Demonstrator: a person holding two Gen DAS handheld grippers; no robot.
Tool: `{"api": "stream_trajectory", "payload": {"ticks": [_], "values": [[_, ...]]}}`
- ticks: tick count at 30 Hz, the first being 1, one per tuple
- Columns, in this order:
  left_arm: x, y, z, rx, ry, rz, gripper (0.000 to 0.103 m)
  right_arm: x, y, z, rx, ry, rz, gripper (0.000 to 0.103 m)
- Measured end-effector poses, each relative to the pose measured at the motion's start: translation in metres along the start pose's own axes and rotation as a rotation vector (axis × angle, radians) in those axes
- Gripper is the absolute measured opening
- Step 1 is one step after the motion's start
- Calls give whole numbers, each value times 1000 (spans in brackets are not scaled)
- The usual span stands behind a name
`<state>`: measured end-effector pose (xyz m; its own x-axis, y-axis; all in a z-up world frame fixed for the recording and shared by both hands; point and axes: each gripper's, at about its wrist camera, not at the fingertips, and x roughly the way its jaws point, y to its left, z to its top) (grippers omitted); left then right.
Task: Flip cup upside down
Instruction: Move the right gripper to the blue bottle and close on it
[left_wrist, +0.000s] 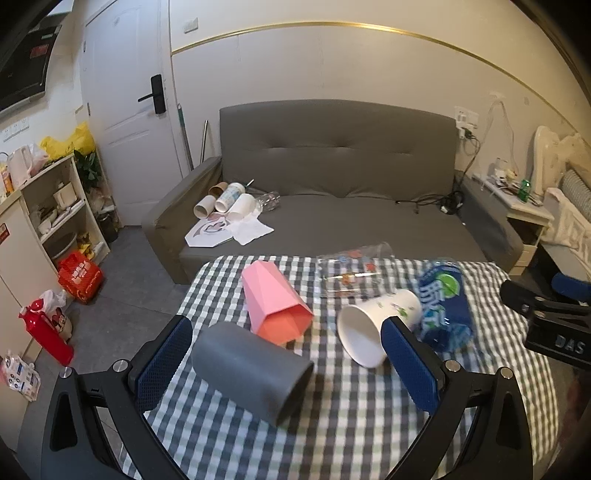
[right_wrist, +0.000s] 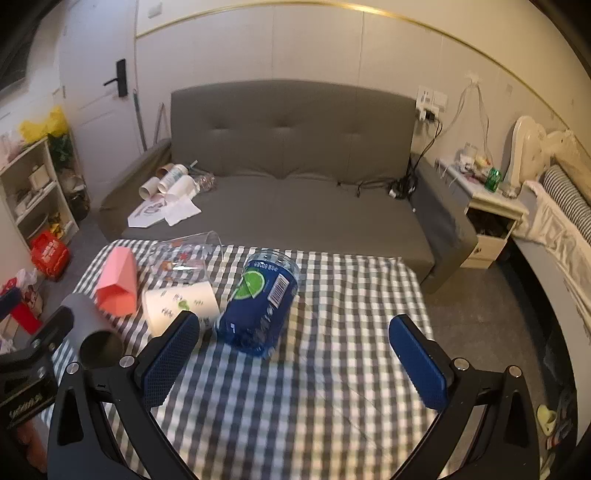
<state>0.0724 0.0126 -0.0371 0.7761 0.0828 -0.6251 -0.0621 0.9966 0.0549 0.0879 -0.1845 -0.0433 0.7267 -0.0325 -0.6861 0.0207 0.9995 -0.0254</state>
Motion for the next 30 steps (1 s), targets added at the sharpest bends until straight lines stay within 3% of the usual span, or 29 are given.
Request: {"api": "stream_trajectory", "payload": {"ticks": [6,11,15,16,19,30], "values": [[25,6,-7,-23,46,6,103,61,11,11,57,104,14,103],[38,7,-18,-38,88,0,103,108,19,4,66,197,1,95],[42,8,-22,-42,107,-8,103,128,17,-5,109,265,52,90],[42,8,-22,-41,110,-8,103,130,18,-6,110,270,59,87],[41,7,-21,-44,118,-14,103,136,17,-14,128,312,122,68],[7,5,-24,-56,107,-26,103,82,5,-56,123,319,139,65]]}}
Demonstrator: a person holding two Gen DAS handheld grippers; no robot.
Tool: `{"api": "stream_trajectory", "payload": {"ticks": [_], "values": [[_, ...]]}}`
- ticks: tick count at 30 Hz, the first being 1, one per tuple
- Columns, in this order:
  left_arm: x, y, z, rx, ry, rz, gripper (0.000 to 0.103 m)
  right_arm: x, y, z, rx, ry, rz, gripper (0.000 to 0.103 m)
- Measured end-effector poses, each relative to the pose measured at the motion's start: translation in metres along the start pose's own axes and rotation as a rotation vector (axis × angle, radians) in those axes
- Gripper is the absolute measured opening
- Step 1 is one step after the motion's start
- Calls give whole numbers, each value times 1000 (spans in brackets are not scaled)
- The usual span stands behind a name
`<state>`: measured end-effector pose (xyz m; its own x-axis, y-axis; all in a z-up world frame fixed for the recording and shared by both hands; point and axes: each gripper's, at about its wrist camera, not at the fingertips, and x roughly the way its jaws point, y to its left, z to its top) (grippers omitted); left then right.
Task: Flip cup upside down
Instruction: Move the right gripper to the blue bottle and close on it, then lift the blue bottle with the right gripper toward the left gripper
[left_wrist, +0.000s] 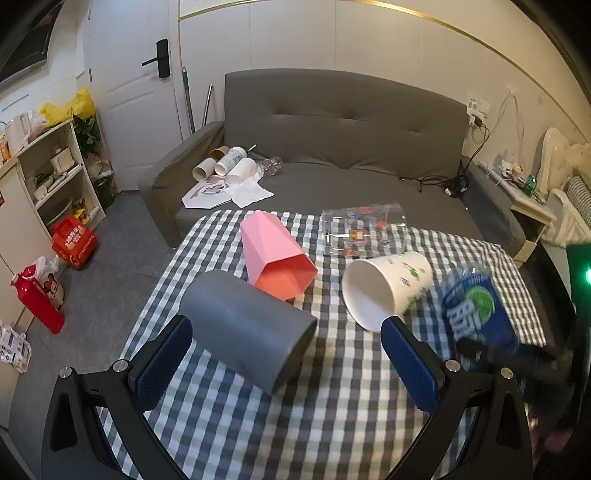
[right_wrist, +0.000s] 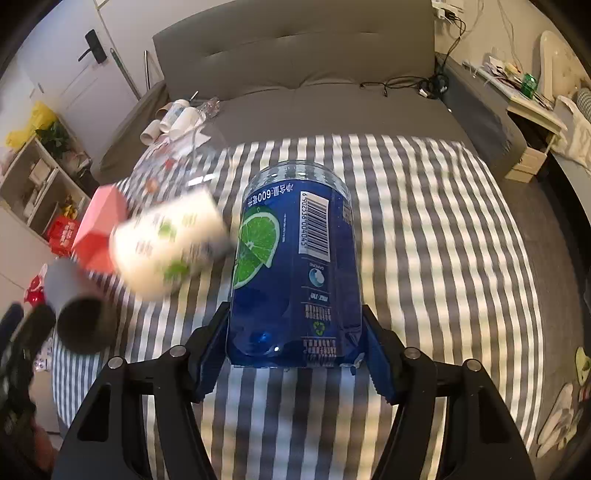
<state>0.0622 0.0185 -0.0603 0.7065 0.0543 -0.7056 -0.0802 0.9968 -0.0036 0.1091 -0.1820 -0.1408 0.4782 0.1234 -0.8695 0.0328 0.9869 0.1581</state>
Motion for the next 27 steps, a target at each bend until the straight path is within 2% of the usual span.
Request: {"api": "stream_trajectory", "payload": {"ticks": [10,13,16,17,19,24,27], "values": [[-34,-5,-17,26,2,-8,103,-49,30,-98,-138,47,22,65],[-39,-4,-21,26,8,-1,103,-48,40,-114,-183,59,16,67],[-44,-2,-22,24,8,12,103,-47,41,-111,-173,63,51,70],[-46,-1,-20,20,4,16,103,-48,41,-110,-176,67,61,78],[-51,-2,-18,12,-5,20,103,-58,42,-109,-198,32,60,90],[-67,-7,-11,-14,-30,45,103,-98,38,-111,-289,-87,60,93],[-76,-18,-8,-11,-46,50,103,-129,24,-111,-332,-181,33,93]]}}
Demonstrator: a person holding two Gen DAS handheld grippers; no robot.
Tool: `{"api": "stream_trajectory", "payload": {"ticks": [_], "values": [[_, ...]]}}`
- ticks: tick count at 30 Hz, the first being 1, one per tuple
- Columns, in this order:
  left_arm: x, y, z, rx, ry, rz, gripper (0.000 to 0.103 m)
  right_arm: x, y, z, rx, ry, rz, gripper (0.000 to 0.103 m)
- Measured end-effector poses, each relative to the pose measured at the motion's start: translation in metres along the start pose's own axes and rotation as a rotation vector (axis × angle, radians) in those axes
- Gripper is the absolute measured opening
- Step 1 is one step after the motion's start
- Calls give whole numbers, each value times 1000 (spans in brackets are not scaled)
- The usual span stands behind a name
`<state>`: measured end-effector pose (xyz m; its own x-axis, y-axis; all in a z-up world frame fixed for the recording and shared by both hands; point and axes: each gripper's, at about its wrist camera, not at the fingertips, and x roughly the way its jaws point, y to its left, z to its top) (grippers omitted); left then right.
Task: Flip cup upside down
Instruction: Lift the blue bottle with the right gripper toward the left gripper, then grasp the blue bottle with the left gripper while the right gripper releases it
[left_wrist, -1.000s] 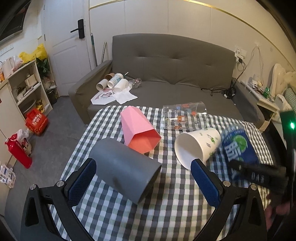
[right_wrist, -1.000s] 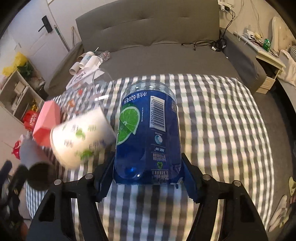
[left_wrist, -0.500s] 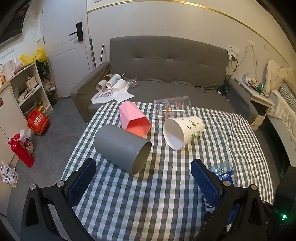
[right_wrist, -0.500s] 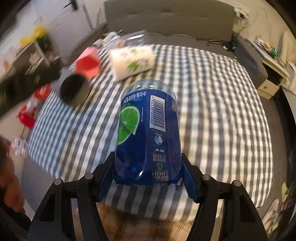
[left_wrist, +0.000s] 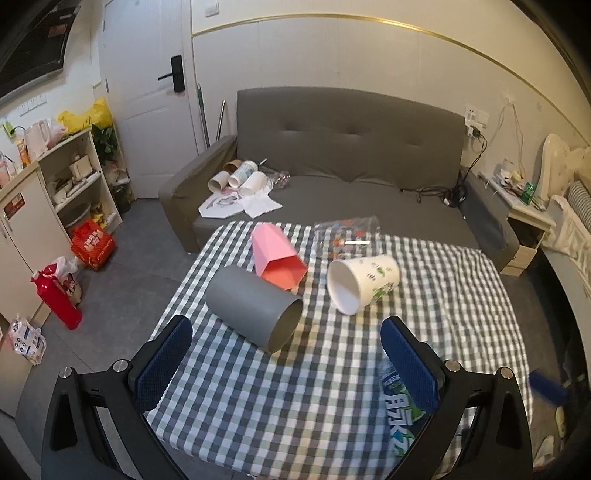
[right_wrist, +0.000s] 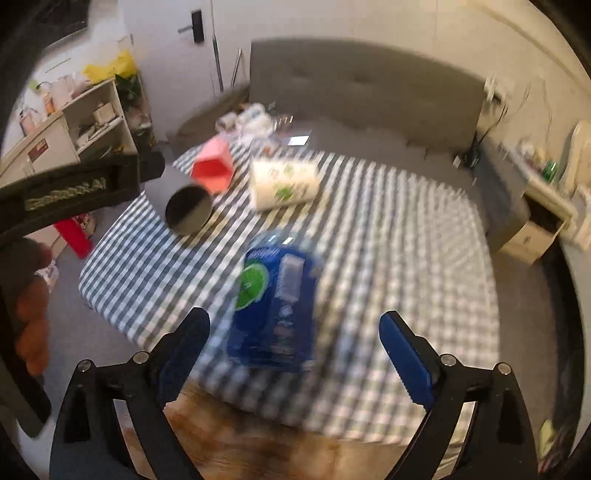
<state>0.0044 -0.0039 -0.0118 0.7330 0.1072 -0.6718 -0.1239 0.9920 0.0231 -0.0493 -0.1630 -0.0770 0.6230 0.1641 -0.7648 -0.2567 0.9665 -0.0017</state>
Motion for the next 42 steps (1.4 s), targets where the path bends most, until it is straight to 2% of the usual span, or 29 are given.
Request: {"api": "stream_trajectory", "payload": {"ticks": [4,8,13,17,21,25,29,33,34,39,42], "values": [[-7,-23,1,33,7,-14,103,-31,-38,9,19,-90,-58,97],[1,-51,0,66,60,-11,103,-51,-75,16,52,-141,-132,100],[23,-71,-5,44,158,-34,103,-47,-112,14,101,-118,-159,100],[49,-92,-17,61,259,-42,103,-28,-130,7,134,-75,-153,100],[70,-108,-30,68,331,-95,103,-9,-138,0,148,-35,-202,100],[90,-119,-34,85,388,-98,103,5,-149,-4,165,-5,-217,100],[105,-121,-35,67,431,-114,93,16,-155,-9,176,17,-217,100],[117,-118,-38,35,499,-166,76,26,-150,-13,169,43,-219,100],[119,-118,-39,26,510,-177,76,27,-149,-14,169,44,-216,100],[116,-116,-33,24,523,-218,76,29,-141,-14,147,44,-205,100],[106,-118,-24,44,480,-231,76,27,-139,-13,136,38,-218,100]]}}
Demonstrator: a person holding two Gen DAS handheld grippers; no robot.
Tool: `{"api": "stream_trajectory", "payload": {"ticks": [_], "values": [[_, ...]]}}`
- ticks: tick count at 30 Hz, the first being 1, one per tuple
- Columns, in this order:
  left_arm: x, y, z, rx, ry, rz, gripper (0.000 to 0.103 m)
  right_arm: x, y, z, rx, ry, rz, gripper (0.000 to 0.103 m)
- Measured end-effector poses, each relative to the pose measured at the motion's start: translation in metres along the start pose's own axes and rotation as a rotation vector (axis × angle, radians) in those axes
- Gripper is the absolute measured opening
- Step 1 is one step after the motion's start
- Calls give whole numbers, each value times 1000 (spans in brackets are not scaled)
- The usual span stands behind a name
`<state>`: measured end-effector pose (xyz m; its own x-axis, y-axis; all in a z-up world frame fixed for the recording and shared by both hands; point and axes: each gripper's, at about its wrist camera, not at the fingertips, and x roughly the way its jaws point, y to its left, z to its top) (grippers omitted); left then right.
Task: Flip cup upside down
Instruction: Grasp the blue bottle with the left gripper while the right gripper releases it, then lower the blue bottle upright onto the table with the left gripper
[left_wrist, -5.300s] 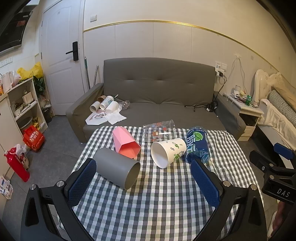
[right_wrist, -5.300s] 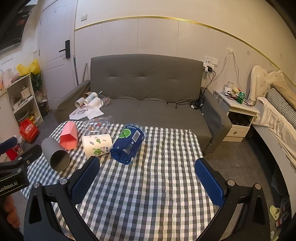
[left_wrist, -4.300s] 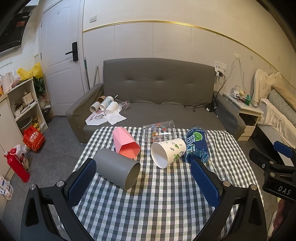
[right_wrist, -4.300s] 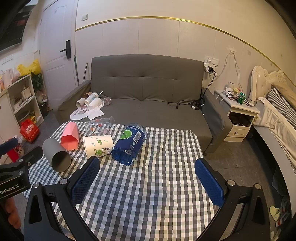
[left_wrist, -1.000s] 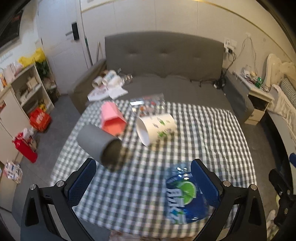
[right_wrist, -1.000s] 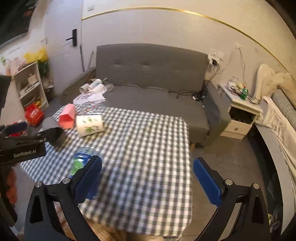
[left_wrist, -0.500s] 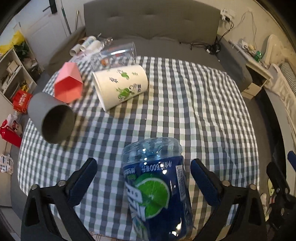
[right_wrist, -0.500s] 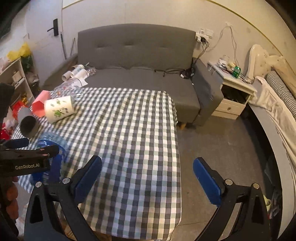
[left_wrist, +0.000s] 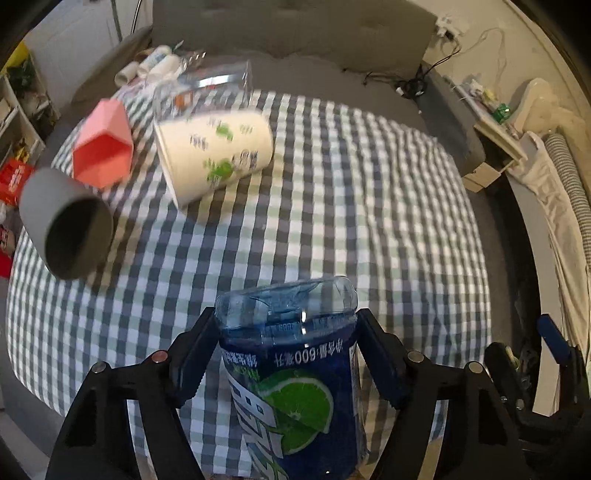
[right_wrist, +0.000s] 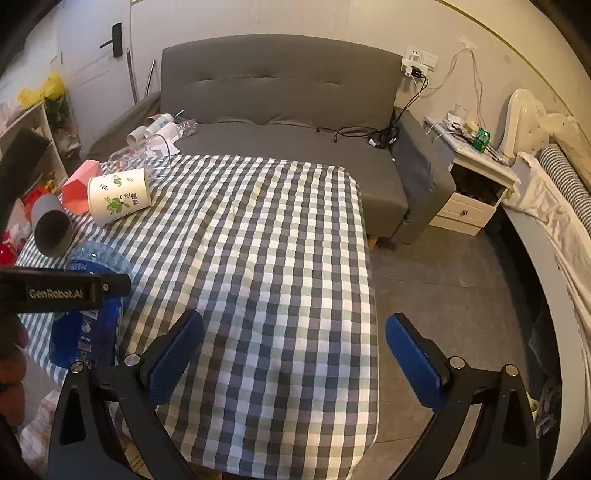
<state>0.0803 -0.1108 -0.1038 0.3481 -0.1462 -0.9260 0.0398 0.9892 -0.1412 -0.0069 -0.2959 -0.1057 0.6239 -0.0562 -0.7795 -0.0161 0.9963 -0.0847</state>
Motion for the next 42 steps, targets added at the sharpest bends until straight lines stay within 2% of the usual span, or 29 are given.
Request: {"api": "stream_trajectory", "payload": {"ticks": [3,7,11,13,16,19,26,31,42], "values": [[-20,-8,6,49,-93,-5,76,-3,-2,-1,9,-9,-8,100],[-45,-24,6,157,-257,54,76,-4,-5,-1,23,-15,-19,100],[-48,-27,1,176,-380,100,75,-2,-6,-2,28,-11,-30,100],[-41,-28,1,190,-415,124,75,-1,-6,-2,28,-14,-33,100],[-25,-26,6,186,-402,124,75,1,-7,-2,29,-19,-38,100],[-21,-23,8,171,-402,110,75,3,-10,-2,36,-22,-35,100],[-19,-28,5,203,-411,115,75,12,-13,-1,48,-12,-37,100],[-16,-24,4,192,-379,78,74,15,-13,-3,52,-6,-27,100],[-12,-27,-5,203,-372,95,74,14,-20,-5,75,-8,-24,100]]}}
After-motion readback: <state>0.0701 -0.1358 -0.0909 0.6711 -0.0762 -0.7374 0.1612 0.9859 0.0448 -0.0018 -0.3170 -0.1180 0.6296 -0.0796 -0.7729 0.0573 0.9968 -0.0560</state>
